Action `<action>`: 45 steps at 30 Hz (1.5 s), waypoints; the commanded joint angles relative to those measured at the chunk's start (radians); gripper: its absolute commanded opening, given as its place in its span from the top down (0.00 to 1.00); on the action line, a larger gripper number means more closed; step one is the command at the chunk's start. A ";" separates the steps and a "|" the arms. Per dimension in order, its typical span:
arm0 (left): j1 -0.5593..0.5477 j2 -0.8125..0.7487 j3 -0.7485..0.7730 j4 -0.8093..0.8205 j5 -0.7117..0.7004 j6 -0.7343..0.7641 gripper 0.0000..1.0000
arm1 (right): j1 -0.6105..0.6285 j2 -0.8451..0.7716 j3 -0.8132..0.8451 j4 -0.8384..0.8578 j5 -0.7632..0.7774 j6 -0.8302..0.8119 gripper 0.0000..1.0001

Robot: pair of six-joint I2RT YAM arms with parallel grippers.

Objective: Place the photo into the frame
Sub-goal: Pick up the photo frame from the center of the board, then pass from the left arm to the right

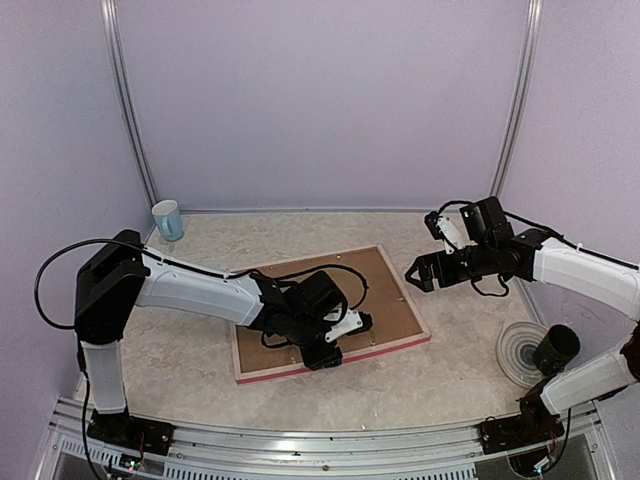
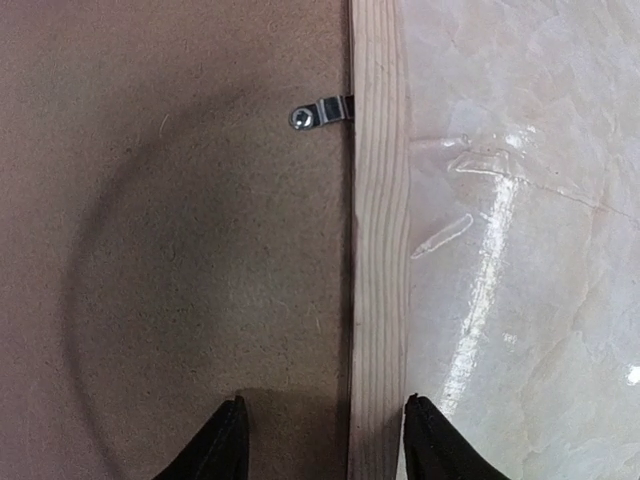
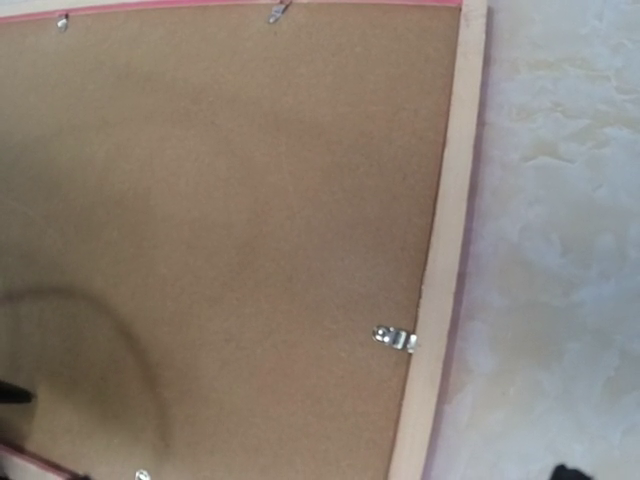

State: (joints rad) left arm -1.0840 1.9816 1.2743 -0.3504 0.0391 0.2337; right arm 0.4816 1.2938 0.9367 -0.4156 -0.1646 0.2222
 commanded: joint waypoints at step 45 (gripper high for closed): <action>0.071 -0.198 0.299 -0.392 0.118 0.072 1.00 | 0.409 -0.294 -0.167 0.139 0.030 -0.699 0.01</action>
State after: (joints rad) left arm -1.0298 1.8587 1.5135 -0.7521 0.1387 0.2836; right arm 0.8490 1.0542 0.8032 -0.2573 -0.2211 -0.2615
